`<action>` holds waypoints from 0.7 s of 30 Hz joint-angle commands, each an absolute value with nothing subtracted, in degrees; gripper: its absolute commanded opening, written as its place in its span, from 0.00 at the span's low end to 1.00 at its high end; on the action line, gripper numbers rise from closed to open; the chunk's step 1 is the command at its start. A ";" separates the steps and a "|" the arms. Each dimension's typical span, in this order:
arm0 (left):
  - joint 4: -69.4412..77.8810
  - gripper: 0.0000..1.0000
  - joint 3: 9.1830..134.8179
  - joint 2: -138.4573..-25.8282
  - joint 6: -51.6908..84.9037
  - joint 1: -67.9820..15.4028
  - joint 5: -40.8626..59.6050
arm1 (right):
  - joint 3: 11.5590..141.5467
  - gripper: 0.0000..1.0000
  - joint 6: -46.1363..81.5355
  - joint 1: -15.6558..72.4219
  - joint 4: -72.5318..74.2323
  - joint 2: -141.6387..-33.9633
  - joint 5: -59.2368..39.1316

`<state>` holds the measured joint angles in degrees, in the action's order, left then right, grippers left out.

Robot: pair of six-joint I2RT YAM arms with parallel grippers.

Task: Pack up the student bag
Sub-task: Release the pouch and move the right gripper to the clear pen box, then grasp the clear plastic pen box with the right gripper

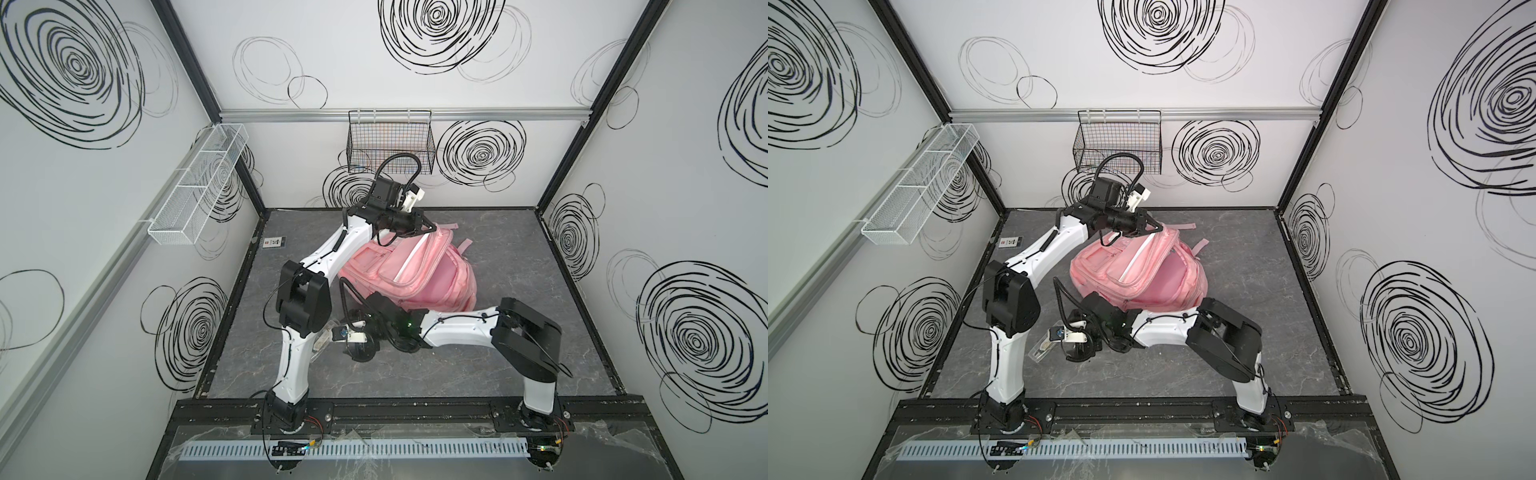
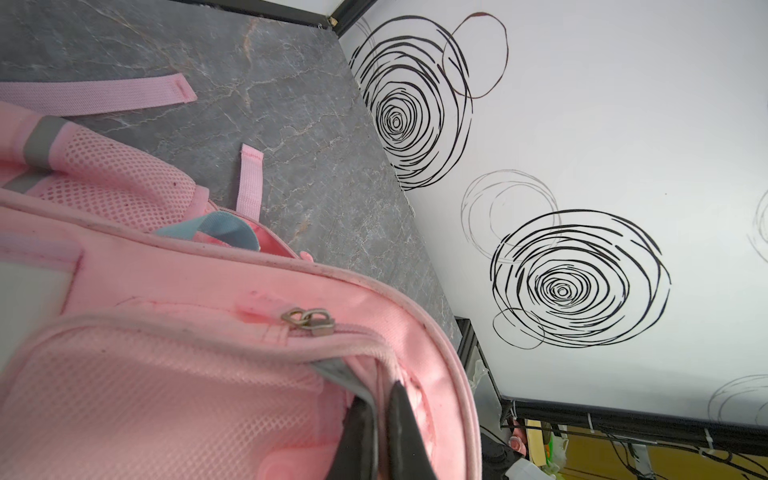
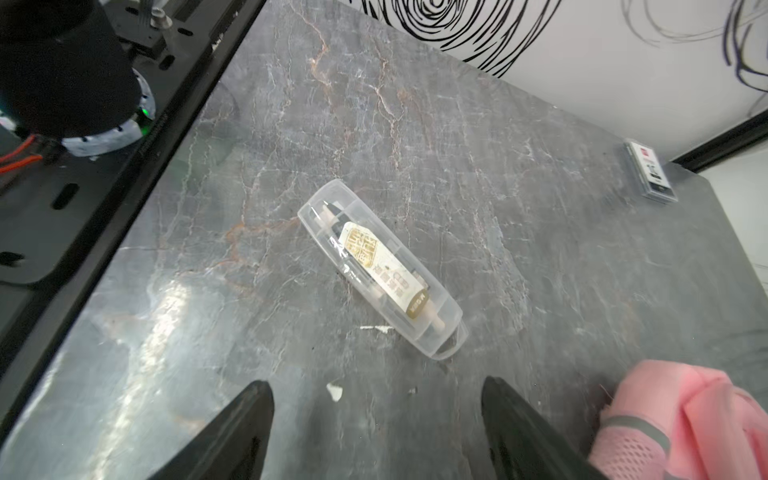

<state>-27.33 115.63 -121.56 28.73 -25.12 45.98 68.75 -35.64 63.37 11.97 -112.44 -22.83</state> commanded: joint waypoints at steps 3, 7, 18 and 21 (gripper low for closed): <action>-23.62 0.00 117.33 -120.54 24.79 -22.33 47.88 | 78.77 0.83 -42.70 62.08 9.85 -120.08 -32.16; -20.54 0.00 117.20 -121.49 26.15 -21.31 50.54 | 83.39 0.83 -43.71 61.84 9.21 -126.40 -38.68; -18.85 0.00 117.27 -122.30 27.01 -20.96 52.58 | 97.69 0.84 -46.14 61.26 -2.31 -137.62 -38.65; -18.07 0.00 116.01 -121.50 26.86 -20.88 52.29 | 100.97 0.83 -45.88 61.69 -9.09 -139.36 -36.59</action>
